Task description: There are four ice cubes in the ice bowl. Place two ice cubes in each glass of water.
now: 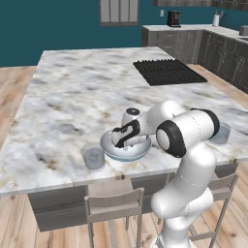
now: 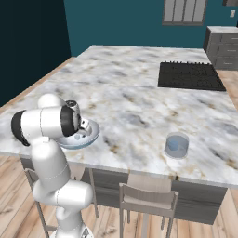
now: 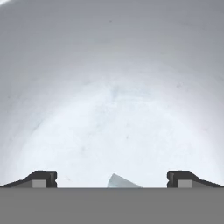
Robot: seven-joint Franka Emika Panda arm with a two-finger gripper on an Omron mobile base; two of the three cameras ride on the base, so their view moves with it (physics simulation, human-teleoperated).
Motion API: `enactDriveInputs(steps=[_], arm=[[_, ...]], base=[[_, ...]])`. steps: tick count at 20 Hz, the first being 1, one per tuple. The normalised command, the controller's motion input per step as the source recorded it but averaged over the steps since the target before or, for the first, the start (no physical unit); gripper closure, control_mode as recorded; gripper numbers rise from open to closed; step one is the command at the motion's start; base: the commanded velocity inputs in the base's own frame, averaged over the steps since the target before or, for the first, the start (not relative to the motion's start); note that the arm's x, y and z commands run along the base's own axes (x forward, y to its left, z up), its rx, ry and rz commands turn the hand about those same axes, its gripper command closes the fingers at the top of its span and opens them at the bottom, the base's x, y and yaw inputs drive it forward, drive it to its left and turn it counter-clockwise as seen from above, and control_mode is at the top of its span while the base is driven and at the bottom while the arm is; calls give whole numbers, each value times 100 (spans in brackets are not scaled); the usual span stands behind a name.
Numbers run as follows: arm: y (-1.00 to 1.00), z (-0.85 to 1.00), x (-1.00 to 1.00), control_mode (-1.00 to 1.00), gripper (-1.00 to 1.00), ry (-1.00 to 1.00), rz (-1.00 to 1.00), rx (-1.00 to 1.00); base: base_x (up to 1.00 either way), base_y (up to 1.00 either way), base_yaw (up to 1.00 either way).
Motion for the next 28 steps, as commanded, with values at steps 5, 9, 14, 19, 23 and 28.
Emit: enactDriveInputs(steps=[5,9,14,19,23,28], arm=[[12,-14,9,-100,-100,1,-6,0],[0,-8,14,-100,-100,0,-8,0],[0,-3,2,-100,-100,2,-15,0],[0,-14,0,-100,-100,7,-13,0],[0,-20,-4,-100,100,7,-11,0],[0,-24,-35,-100,100,5,-6,0]], base=[[0,0,0],[0,0,0],[0,0,0],[0,0,0],[0,0,0],[0,0,0]])
